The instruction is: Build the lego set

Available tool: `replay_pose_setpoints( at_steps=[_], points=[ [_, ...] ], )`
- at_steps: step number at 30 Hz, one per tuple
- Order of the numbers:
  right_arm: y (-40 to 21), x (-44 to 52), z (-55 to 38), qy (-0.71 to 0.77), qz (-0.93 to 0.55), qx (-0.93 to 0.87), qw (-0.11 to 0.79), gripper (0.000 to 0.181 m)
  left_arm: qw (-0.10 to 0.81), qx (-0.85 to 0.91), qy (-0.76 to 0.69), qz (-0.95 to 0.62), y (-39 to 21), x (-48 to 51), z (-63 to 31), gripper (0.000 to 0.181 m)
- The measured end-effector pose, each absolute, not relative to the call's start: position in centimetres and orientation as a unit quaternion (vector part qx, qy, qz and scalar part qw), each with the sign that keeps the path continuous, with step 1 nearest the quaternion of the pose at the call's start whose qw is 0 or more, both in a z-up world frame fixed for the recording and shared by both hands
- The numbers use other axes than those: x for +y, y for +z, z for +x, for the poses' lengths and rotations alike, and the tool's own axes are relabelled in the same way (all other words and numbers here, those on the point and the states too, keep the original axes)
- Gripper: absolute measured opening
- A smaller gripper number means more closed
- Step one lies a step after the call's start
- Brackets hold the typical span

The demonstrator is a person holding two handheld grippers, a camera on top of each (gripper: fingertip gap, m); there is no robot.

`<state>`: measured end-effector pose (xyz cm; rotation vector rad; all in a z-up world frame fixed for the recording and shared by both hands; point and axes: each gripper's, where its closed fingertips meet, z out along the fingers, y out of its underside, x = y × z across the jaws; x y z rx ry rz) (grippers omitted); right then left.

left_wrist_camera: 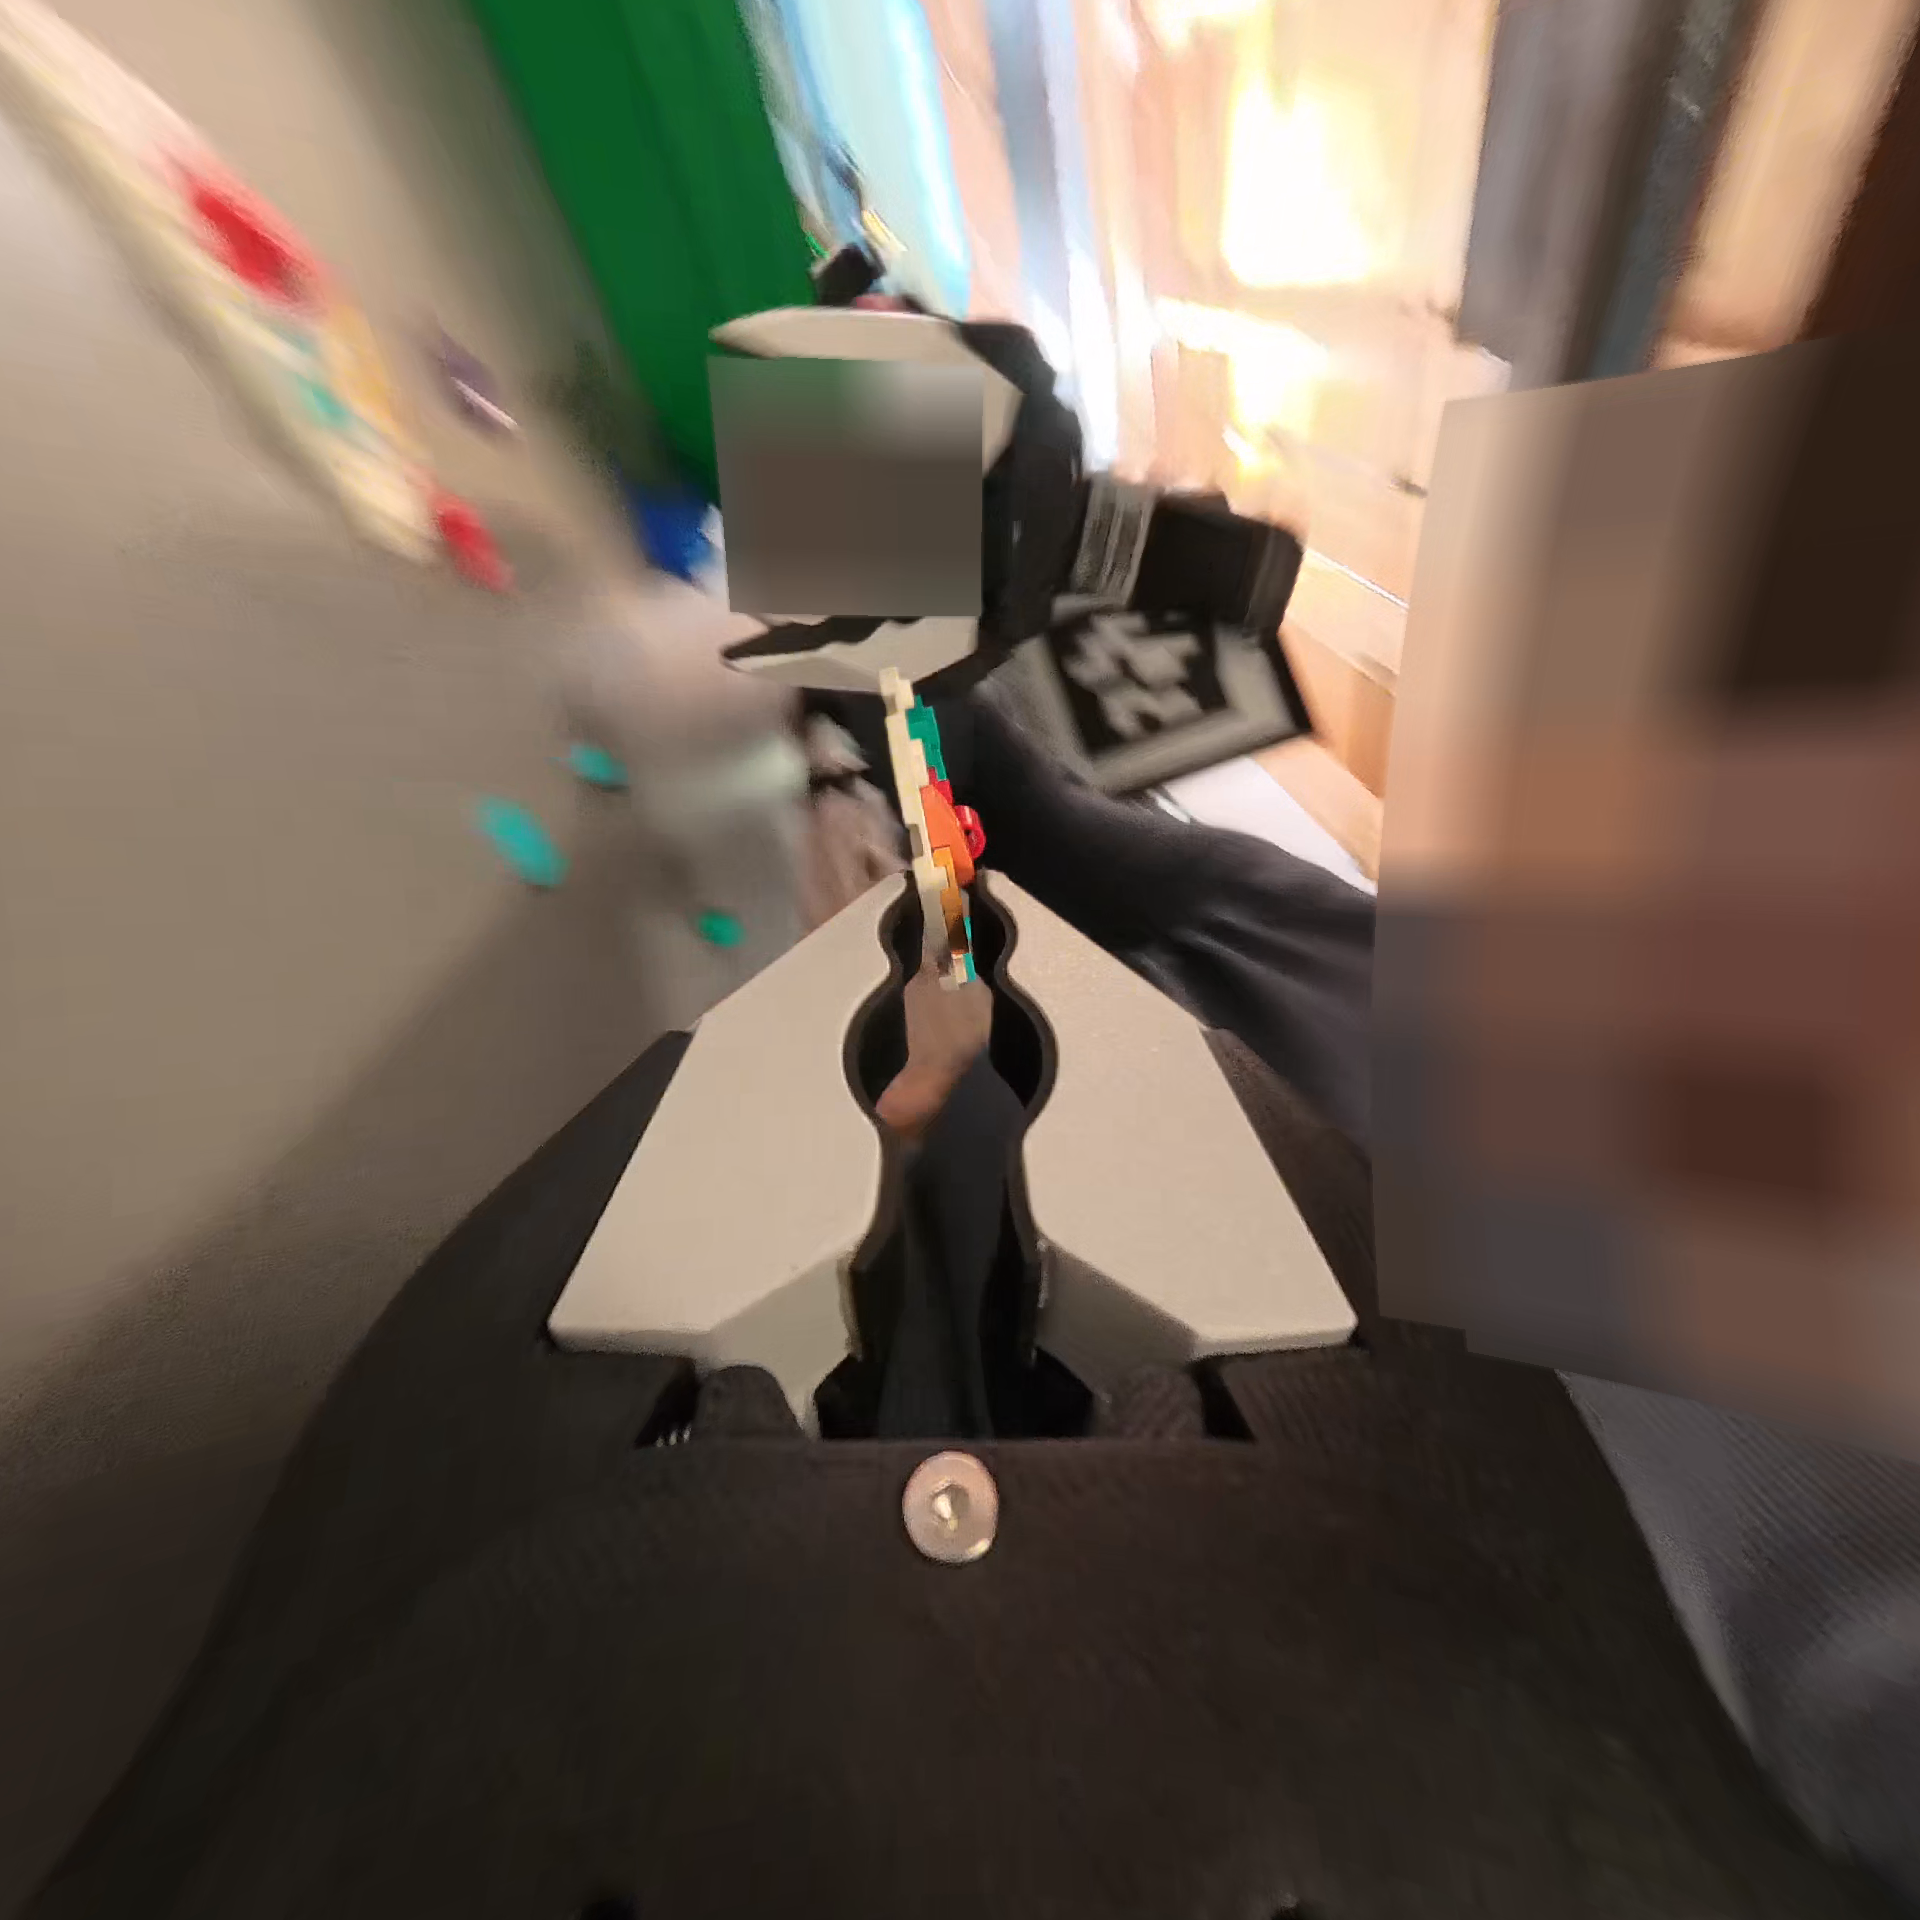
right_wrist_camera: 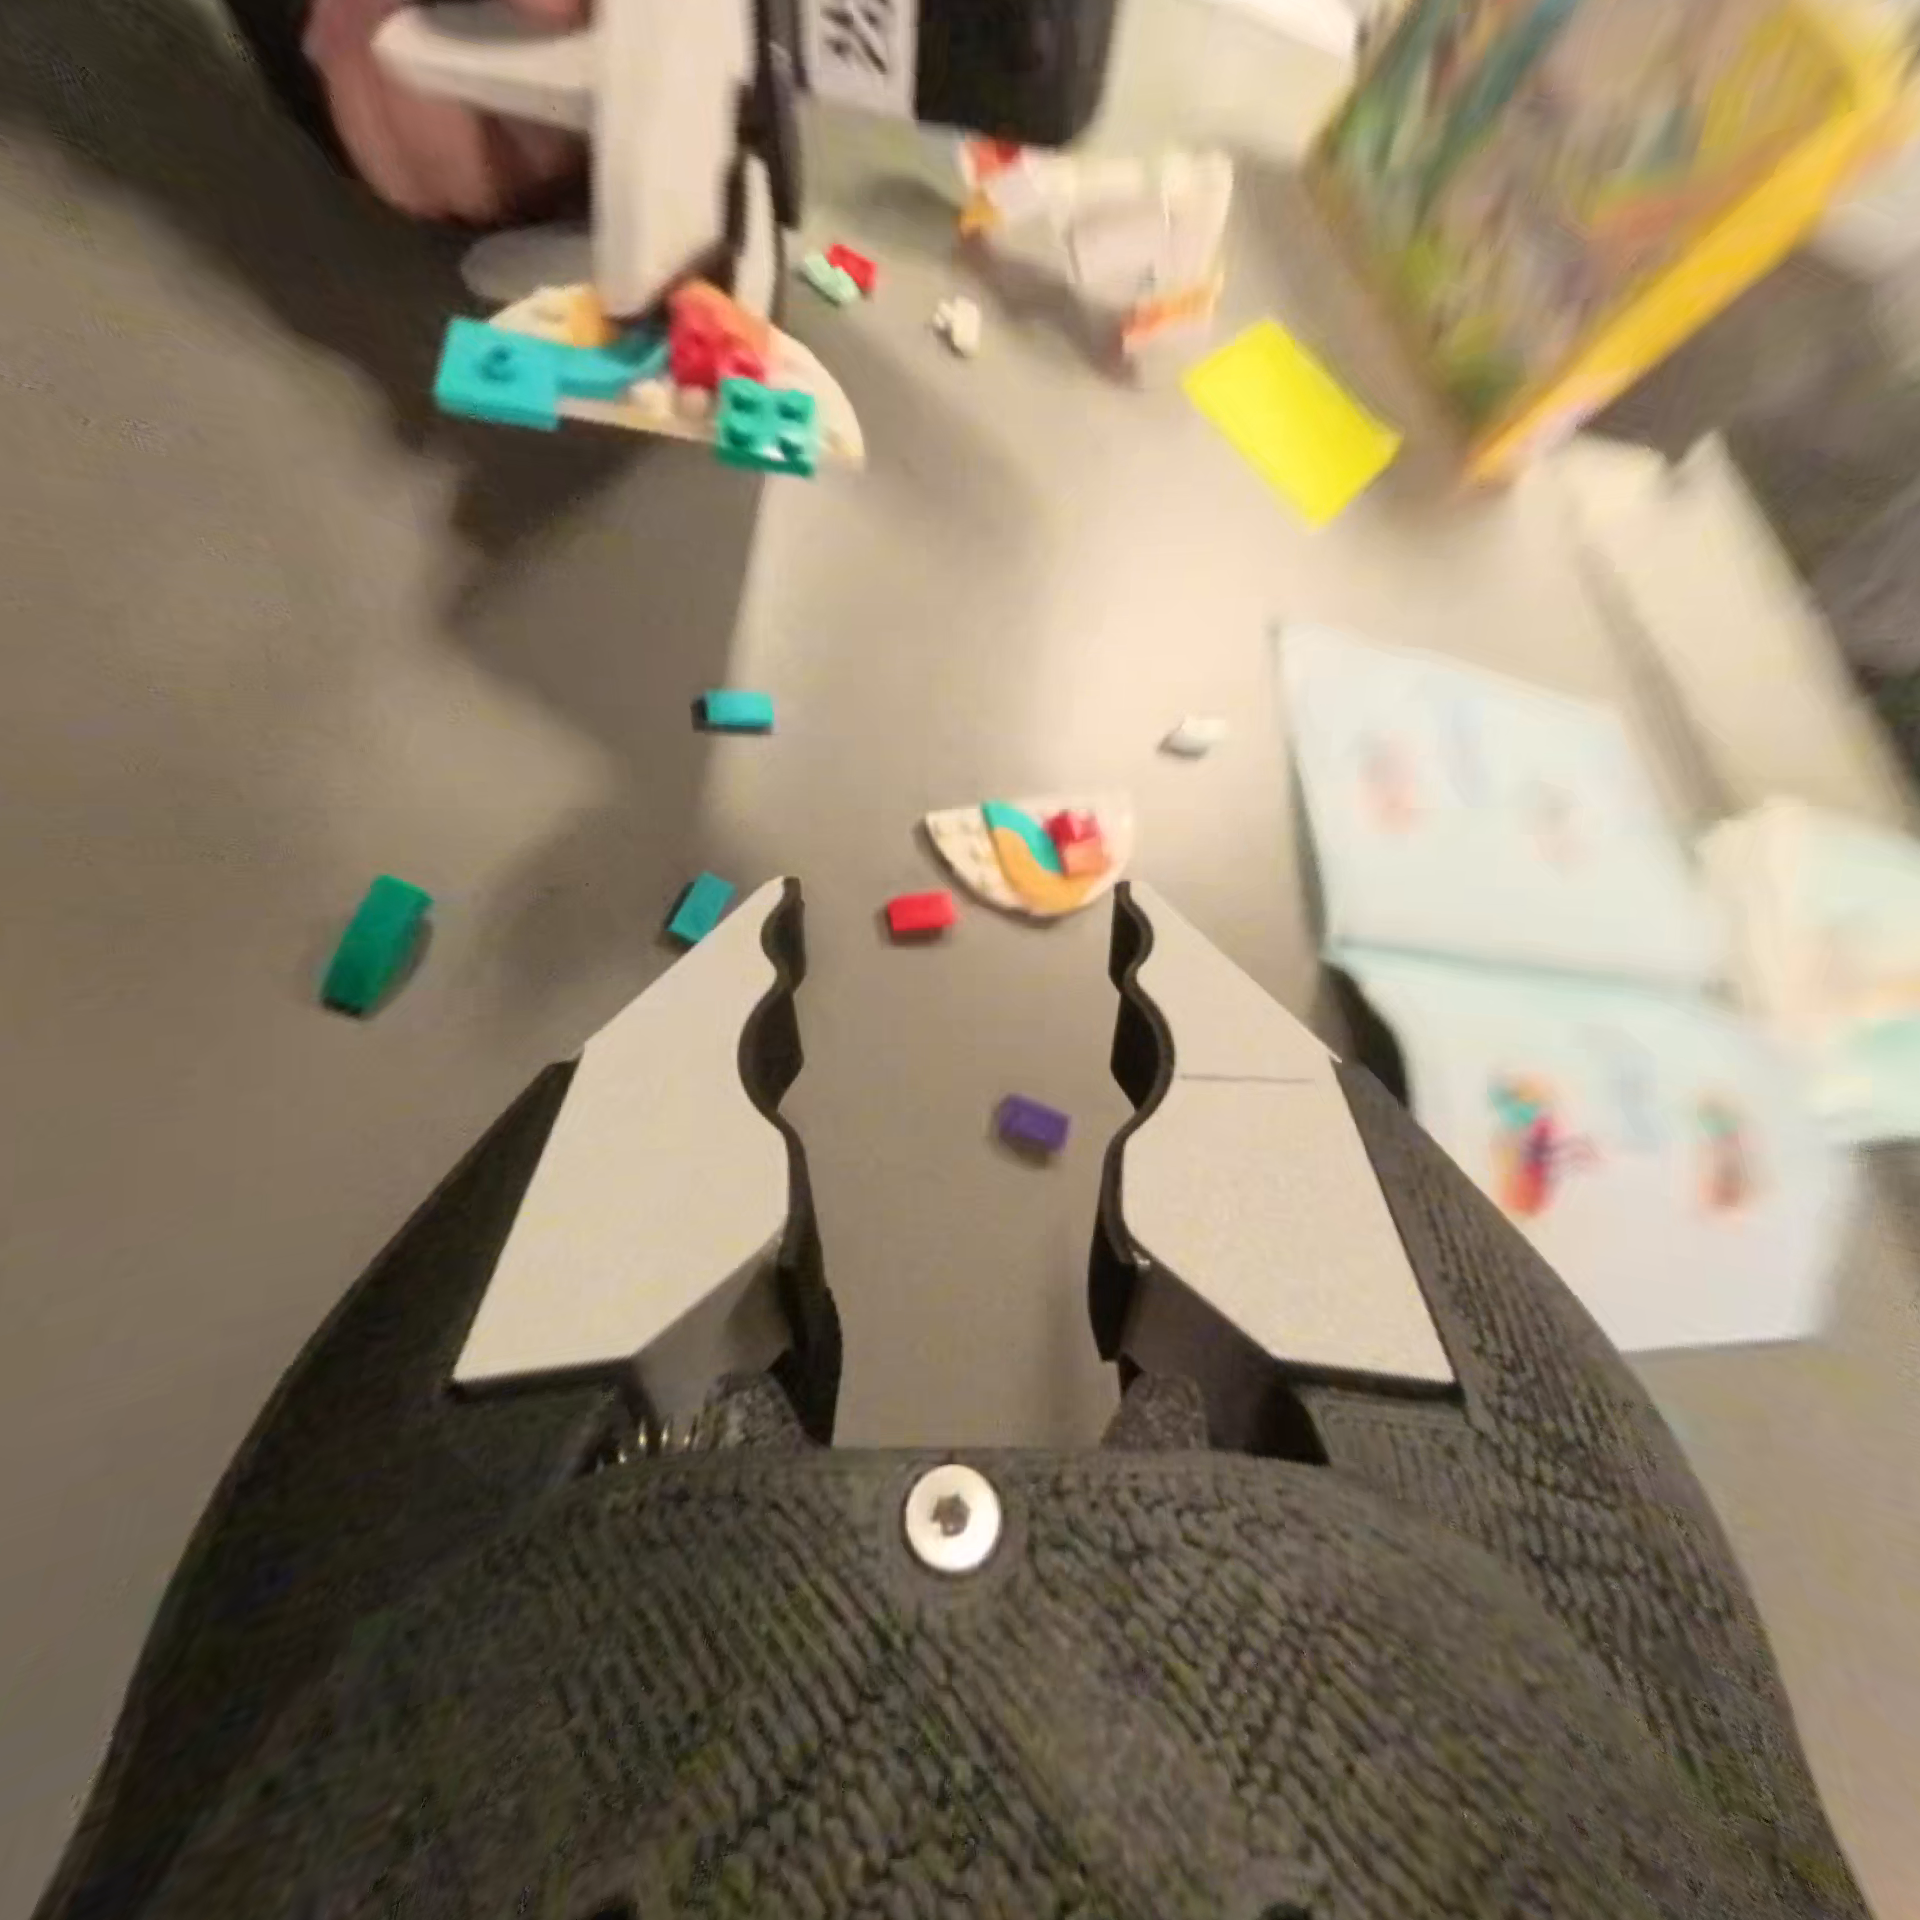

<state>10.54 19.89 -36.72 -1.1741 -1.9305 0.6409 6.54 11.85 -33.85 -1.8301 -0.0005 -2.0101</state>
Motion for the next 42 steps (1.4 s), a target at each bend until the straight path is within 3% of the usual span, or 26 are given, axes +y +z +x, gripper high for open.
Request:
replay_pose_setpoints(
  at_steps=[5,9,17,24,26,31,34,38,42],
  points=[
    [-39.6,22.4,9.3,0.31,-0.523,-0.738,0.292,0.068,0.26,-0.043,-0.698,-0.665,-34.3,13.5,4.8,0.007],
    [-40.9,22.4,7.1,0.336,-0.511,-0.756,0.233,0.086,0.279,-0.062,-0.693,-0.662,-34.3,14.0,4.1,0.007],
    [-41.6,22.5,5.9,0.325,-0.474,-0.797,0.188,0.071,0.285,-0.073,-0.701,-0.649,-34.1,14.1,3.6,0.006],
    [-41.5,22.1,5.9,0.322,-0.473,-0.797,0.192,0.035,0.292,-0.085,-0.693,-0.654,-34.3,14.4,3.4,0.007],
    [-41.5,22.0,5.9,0.325,-0.48,-0.791,0.196,0.036,0.296,-0.087,-0.687,-0.658,-34.4,14.5,3.3,0.007],
    [-41.5,21.2,5.7,0.334,-0.496,-0.777,0.198,0.066,0.307,-0.09,-0.681,-0.659,-34.4,14.5,2.9,0.006],
    [-41.6,20.9,4.9,0.33,-0.494,-0.777,0.209,0.073,0.307,-0.089,-0.682,-0.658,-34.4,14.5,2.9,0.007],
    [-41.6,21.0,4.2,0.327,-0.503,-0.771,0.212,0.06,0.309,-0.088,-0.68,-0.659,-34.4,14.5,2.9,0.006],
    [-41.5,20.9,4.2,0.312,-0.497,-0.78,0.217,0.059,0.315,-0.09,-0.684,-0.652,-34.1,14.6,2.7,0.007]
  ],
)
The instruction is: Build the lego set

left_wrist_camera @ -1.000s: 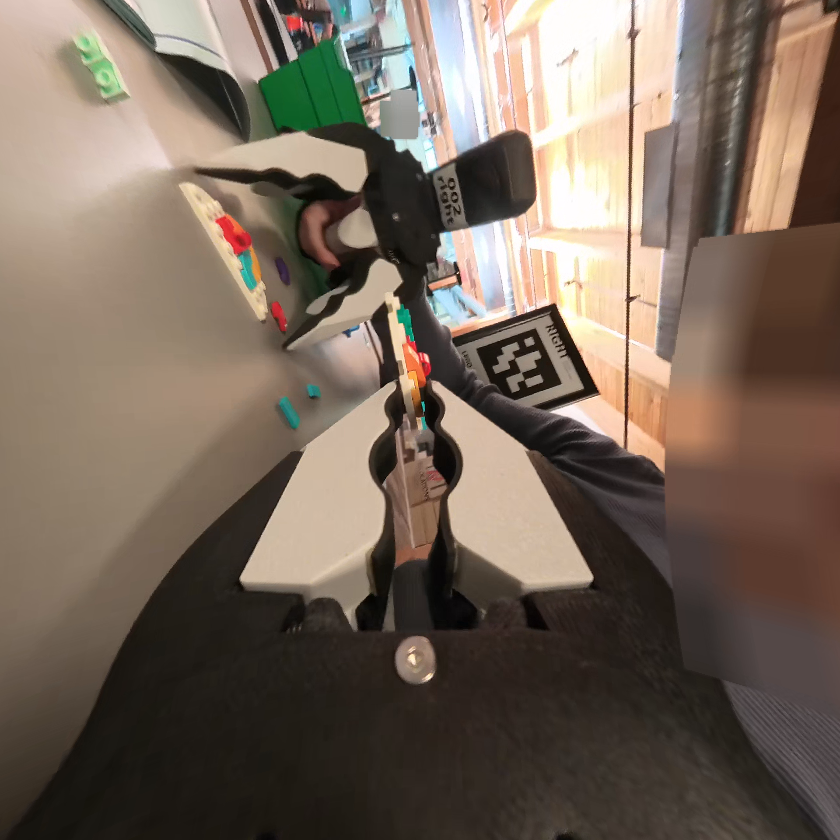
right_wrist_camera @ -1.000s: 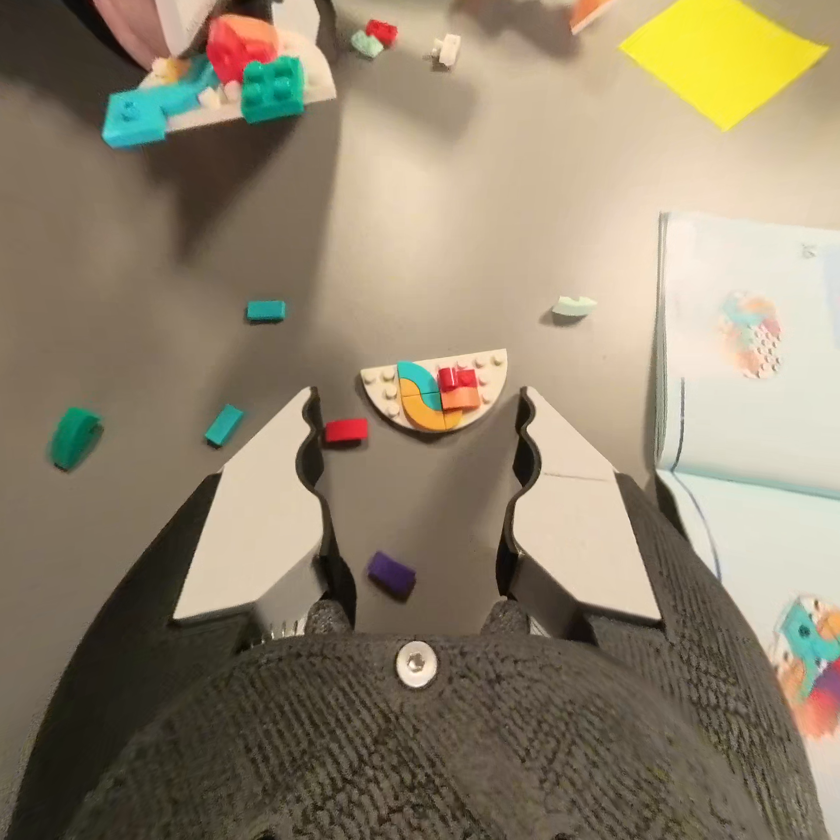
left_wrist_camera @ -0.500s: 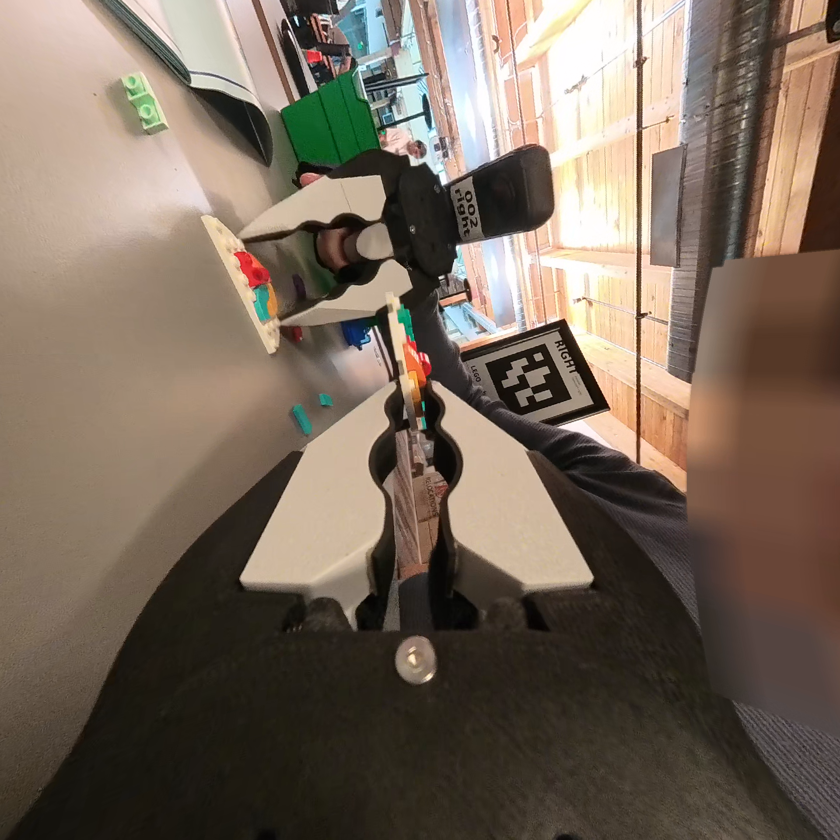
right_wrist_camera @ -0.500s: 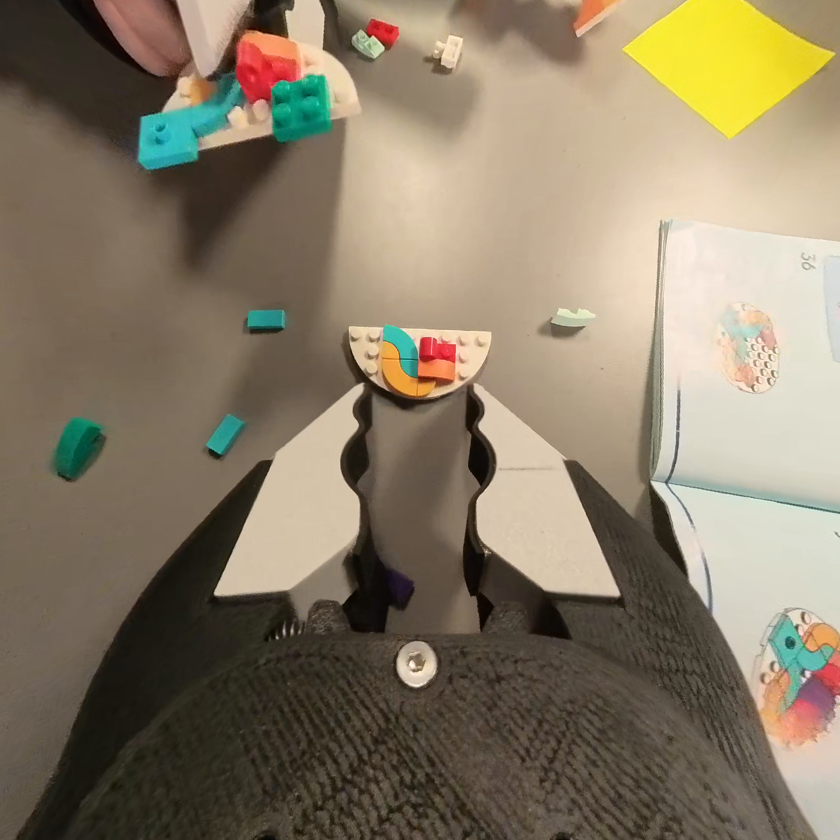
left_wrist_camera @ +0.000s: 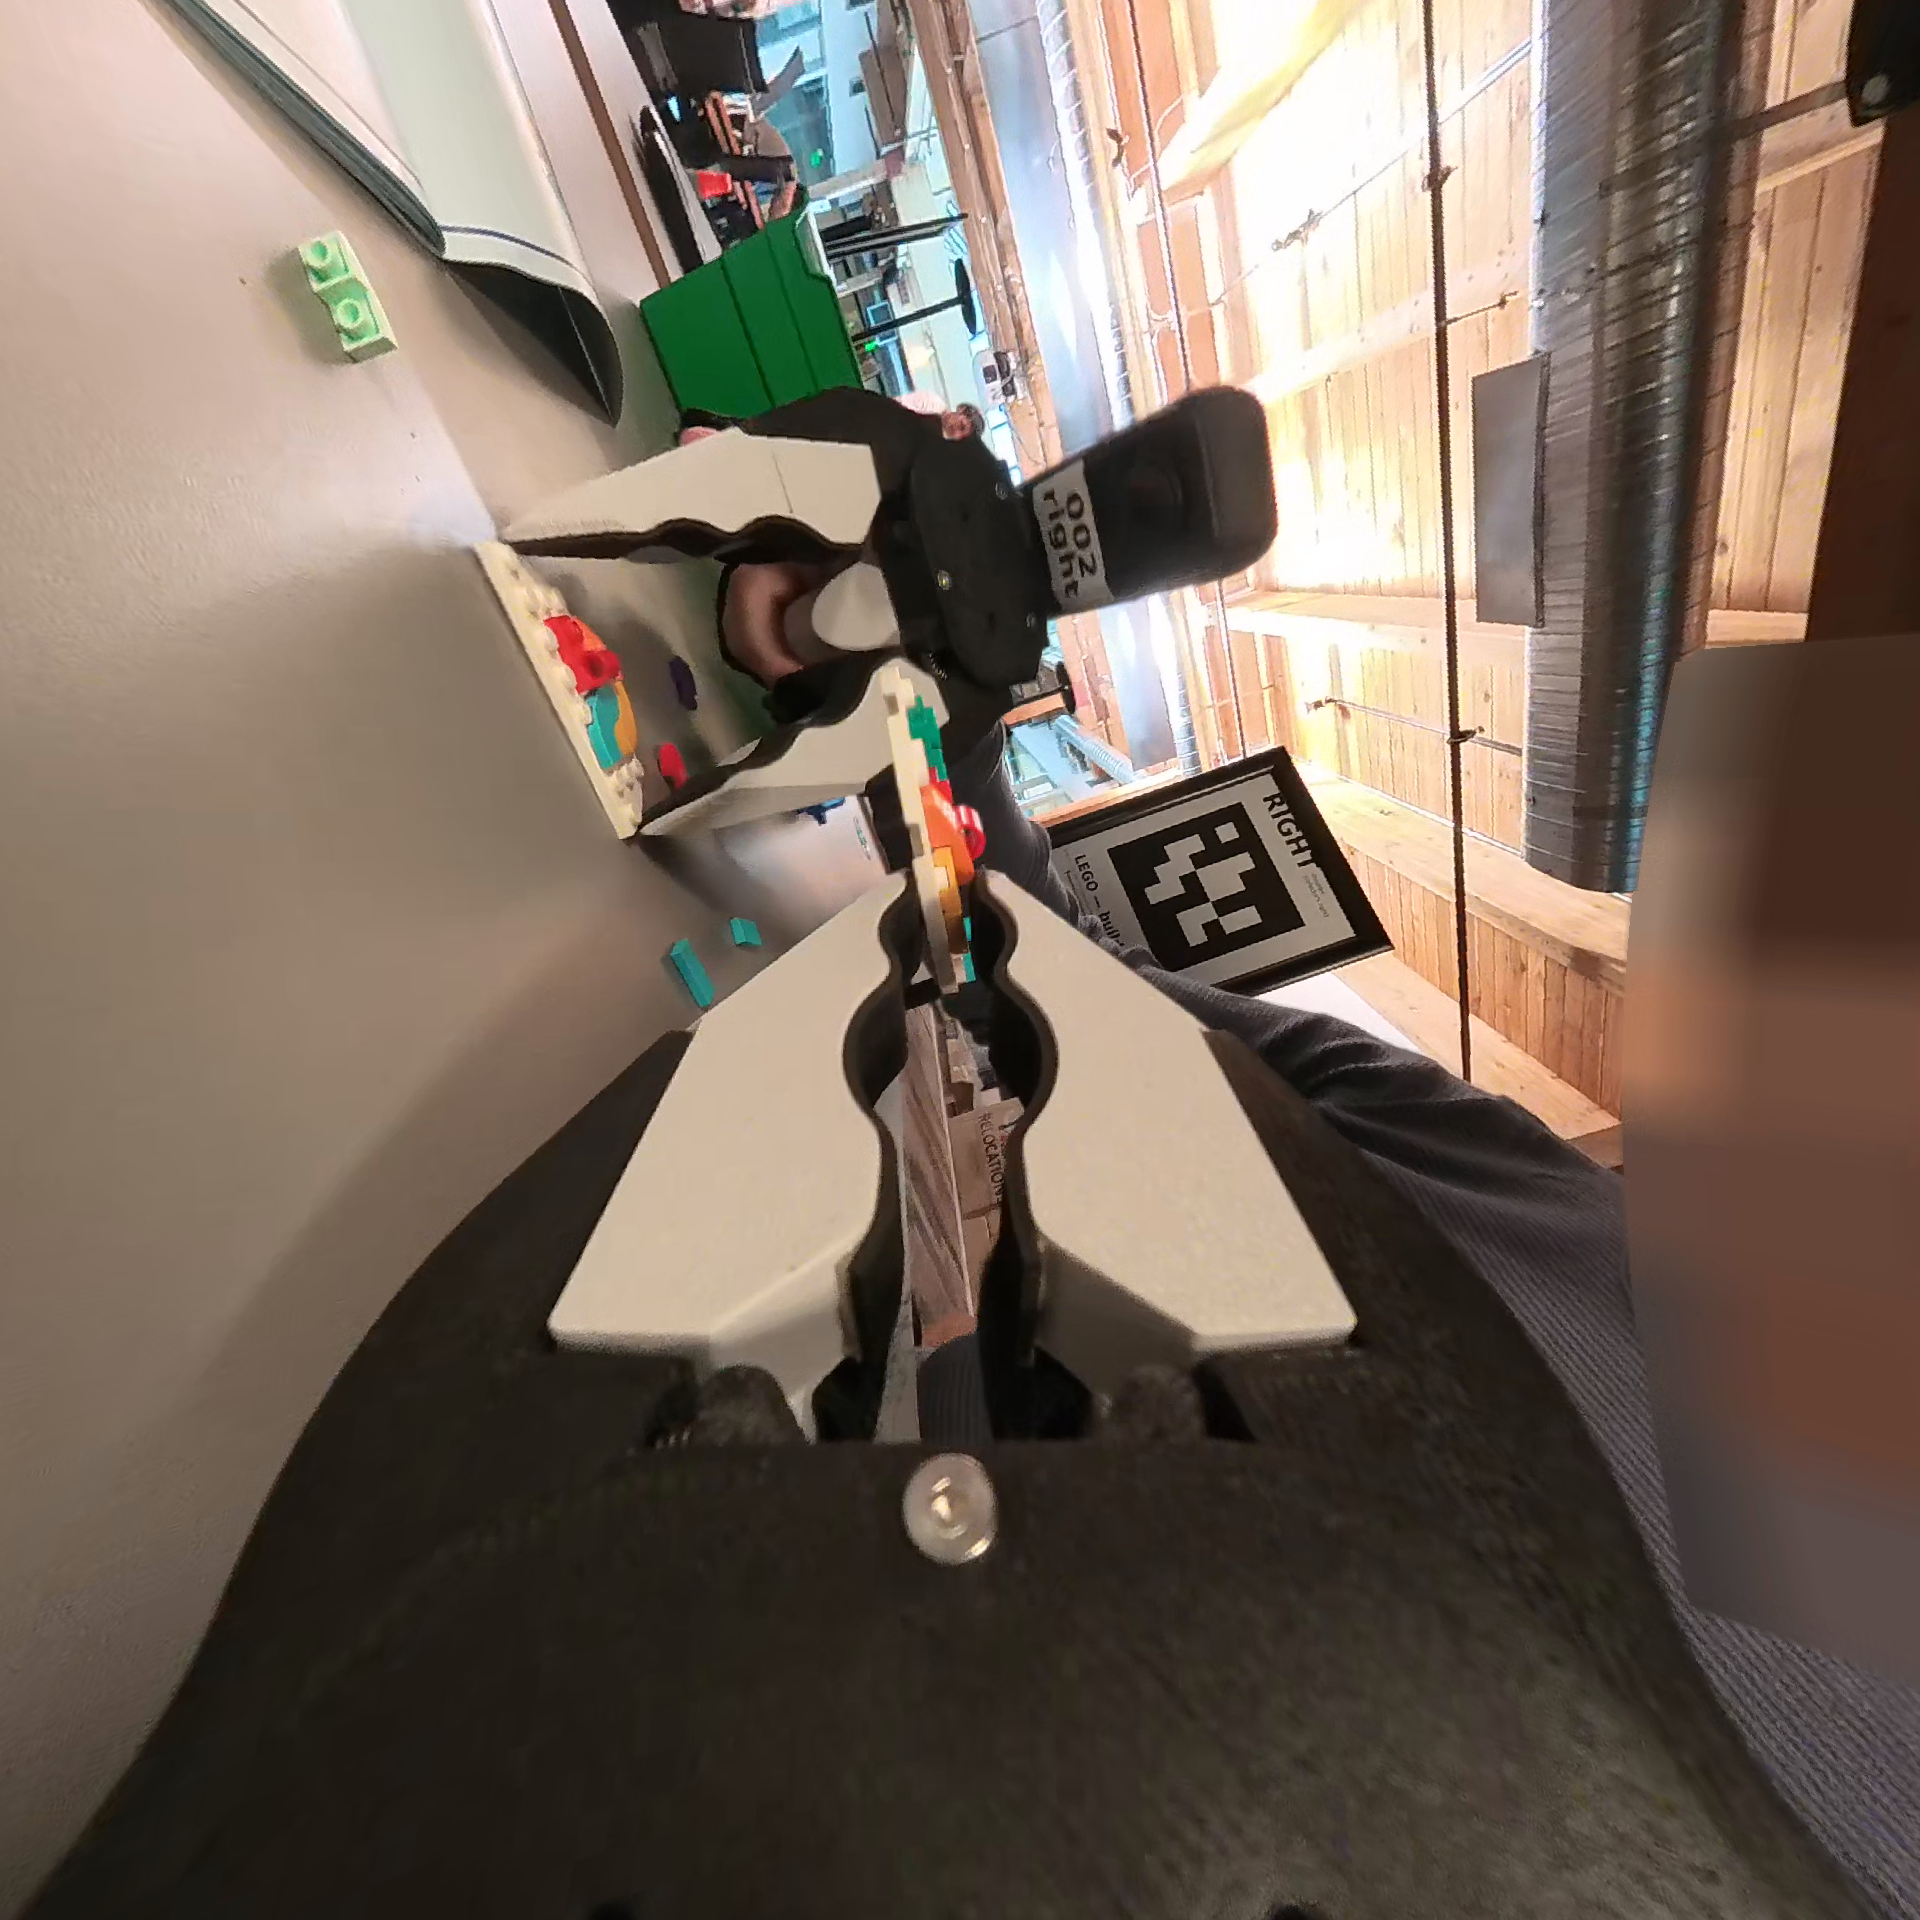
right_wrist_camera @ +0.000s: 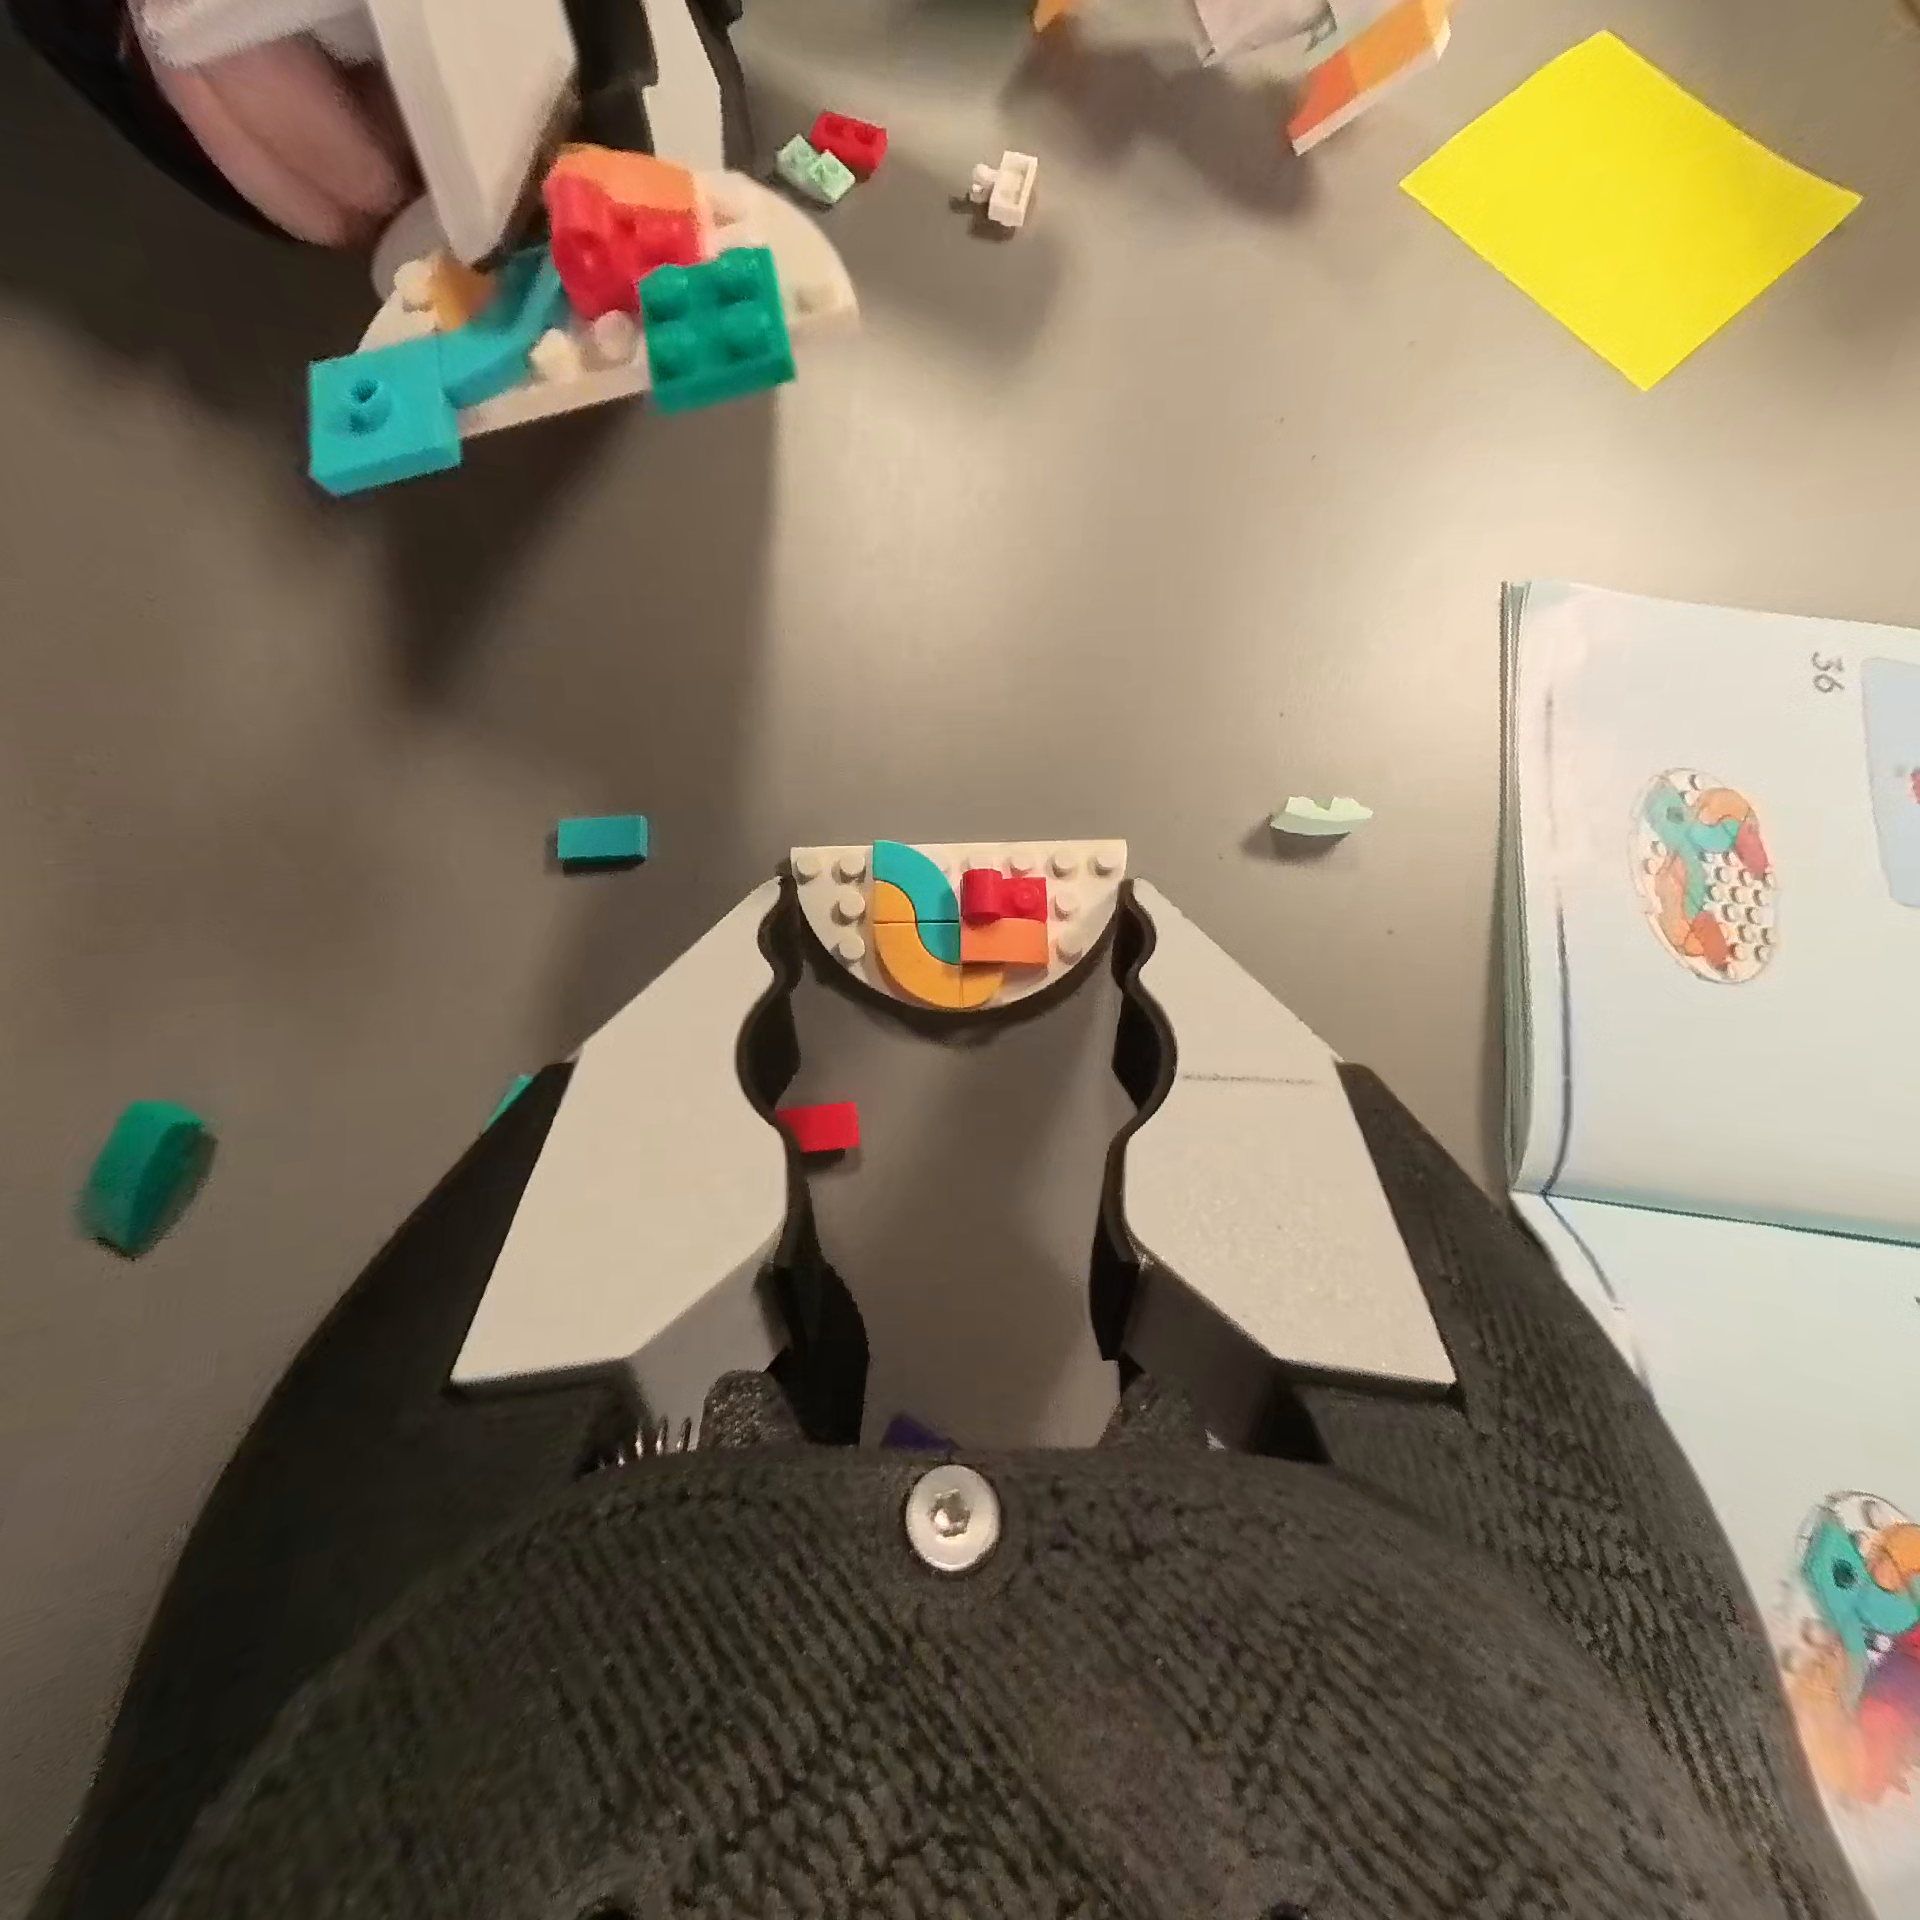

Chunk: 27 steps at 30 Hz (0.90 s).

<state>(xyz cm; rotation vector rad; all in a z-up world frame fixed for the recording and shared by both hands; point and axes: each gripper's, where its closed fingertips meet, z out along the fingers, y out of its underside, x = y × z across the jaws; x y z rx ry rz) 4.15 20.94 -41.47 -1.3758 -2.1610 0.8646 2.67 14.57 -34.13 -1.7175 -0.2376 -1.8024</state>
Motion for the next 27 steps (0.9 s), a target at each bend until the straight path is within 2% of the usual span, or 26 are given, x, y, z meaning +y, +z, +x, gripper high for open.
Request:
replay_pose_setpoints(
  at_steps=[4,6,7,12,17,23,27],
  points=[
    [-40.2,20.0,4.5,0.317,-0.468,-0.791,0.236,0.059,0.321,-0.089,-0.681,-0.652,-34.0,14.6,2.6,0.007],
    [-38.7,19.4,4.8,0.324,-0.456,-0.791,0.248,0.04,0.329,-0.093,-0.661,-0.668,-34.5,14.9,2.5,0.007],
    [-38.1,19.3,5.0,0.326,-0.454,-0.79,0.253,0.038,0.332,-0.092,-0.647,-0.68,-34.8,15.0,2.6,0.006],
    [-39.6,19.9,6.3,0.272,-0.502,-0.792,0.218,0.044,0.343,-0.077,-0.606,-0.713,-35.6,14.9,2.7,0.007],
    [-38.1,17.7,7.6,0.32,-0.587,-0.715,0.205,0.053,0.353,-0.061,-0.59,-0.724,-35.5,13.7,2.4,0.007],
    [-37.4,9.8,11.0,0.383,-0.695,-0.59,0.146,0.055,0.291,0.011,-0.535,-0.793,-37.8,10.4,4.5,0.007],
    [-38.6,7.3,10.8,0.395,-0.75,-0.503,0.17,0.058,0.27,0.047,-0.489,-0.828,-39.3,10.1,5.6,0.007]
  ],
)
